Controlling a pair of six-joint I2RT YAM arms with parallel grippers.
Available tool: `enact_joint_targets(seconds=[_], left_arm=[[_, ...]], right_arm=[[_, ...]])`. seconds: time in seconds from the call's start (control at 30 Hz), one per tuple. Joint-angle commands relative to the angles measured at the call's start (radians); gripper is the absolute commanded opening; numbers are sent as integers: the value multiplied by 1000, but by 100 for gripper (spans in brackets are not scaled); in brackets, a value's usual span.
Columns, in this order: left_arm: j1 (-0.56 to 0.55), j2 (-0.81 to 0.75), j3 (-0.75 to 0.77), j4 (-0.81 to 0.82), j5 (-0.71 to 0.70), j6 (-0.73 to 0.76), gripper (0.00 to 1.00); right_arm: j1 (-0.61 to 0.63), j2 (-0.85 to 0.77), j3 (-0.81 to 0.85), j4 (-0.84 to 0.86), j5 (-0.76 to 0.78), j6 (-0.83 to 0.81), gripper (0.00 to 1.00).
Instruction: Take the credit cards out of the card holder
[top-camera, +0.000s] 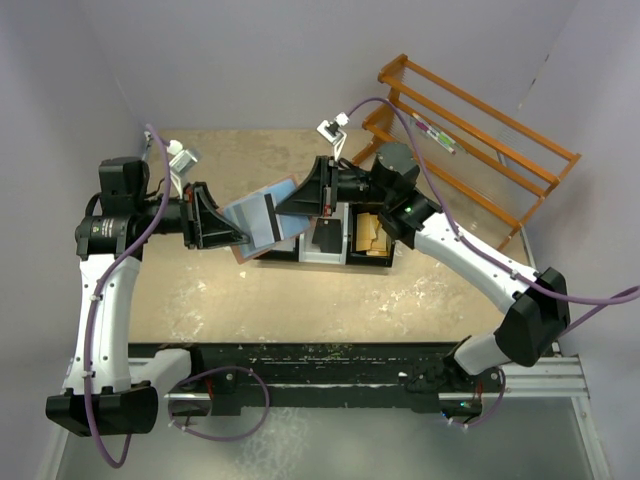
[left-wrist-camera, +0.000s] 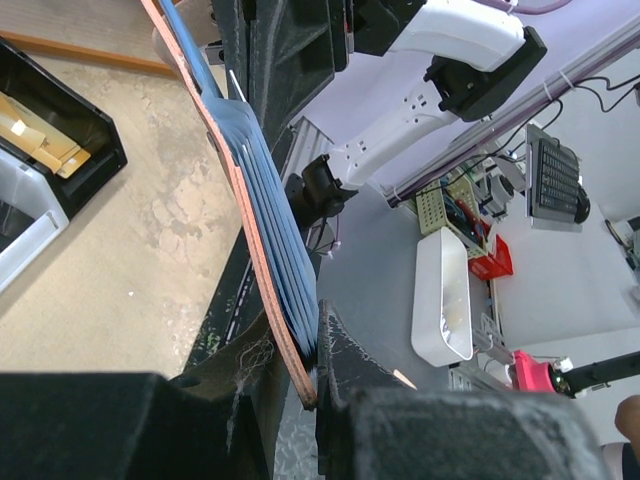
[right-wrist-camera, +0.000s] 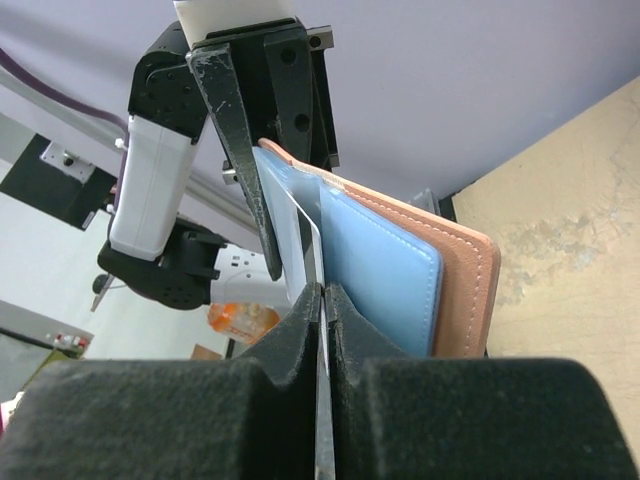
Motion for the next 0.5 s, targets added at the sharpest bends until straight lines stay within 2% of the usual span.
enact_joint_targets(seconds=[0.0,0.1,0.17,0.3,0.47], left_arm=[[-3,-19,8,81,67,-50,0],[-3,-21,8,107,61,-81,0],[-3,-23,6,117,61,-92,0],[-3,-24,-1,137,61,-113,0],[-3,-23,-5,152,61,-128,0]], right_arm=[[1,-20,19,17,13,-21,12],[7,-18,-15,81,7,15,33],[10,-17,-24,108,4,31,40],[26,-6,-18,122,2,34,44],[52,16,-12,137,0,40,42]])
